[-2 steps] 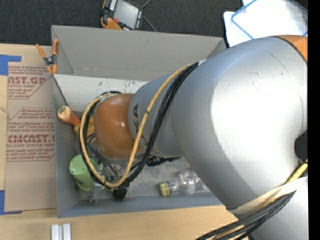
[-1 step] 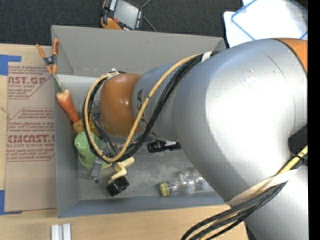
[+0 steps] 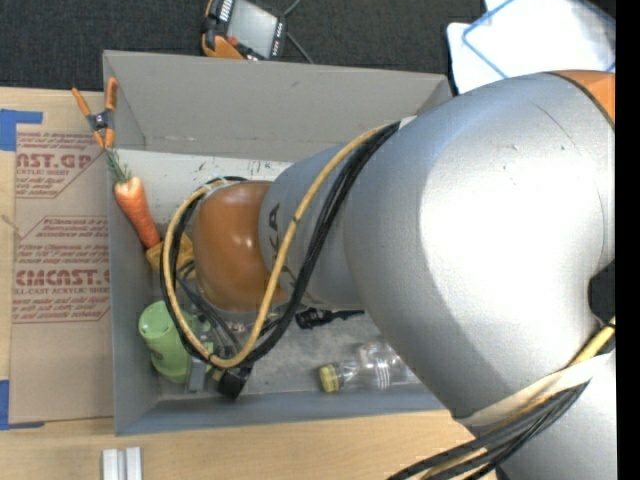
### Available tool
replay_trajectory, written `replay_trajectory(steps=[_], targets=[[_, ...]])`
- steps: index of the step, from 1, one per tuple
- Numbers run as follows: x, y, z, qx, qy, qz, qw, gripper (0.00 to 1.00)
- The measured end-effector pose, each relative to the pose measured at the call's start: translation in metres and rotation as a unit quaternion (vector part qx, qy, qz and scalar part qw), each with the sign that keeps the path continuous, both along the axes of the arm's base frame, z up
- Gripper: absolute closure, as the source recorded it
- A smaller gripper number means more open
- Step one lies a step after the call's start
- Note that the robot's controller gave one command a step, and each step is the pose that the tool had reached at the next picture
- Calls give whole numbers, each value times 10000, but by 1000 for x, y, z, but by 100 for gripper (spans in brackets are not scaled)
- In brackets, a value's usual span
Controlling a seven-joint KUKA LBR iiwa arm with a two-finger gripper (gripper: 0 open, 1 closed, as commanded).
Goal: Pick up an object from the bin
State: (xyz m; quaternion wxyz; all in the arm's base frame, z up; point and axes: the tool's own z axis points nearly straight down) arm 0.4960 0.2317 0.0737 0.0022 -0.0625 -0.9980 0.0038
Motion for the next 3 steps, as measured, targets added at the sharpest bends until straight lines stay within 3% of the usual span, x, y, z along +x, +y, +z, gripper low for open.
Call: replay_trajectory(steps=[1, 3], targets=[[0, 0, 0, 1, 0, 1, 10000, 100], [-1, 1, 38, 9, 17, 1, 10000, 100]])
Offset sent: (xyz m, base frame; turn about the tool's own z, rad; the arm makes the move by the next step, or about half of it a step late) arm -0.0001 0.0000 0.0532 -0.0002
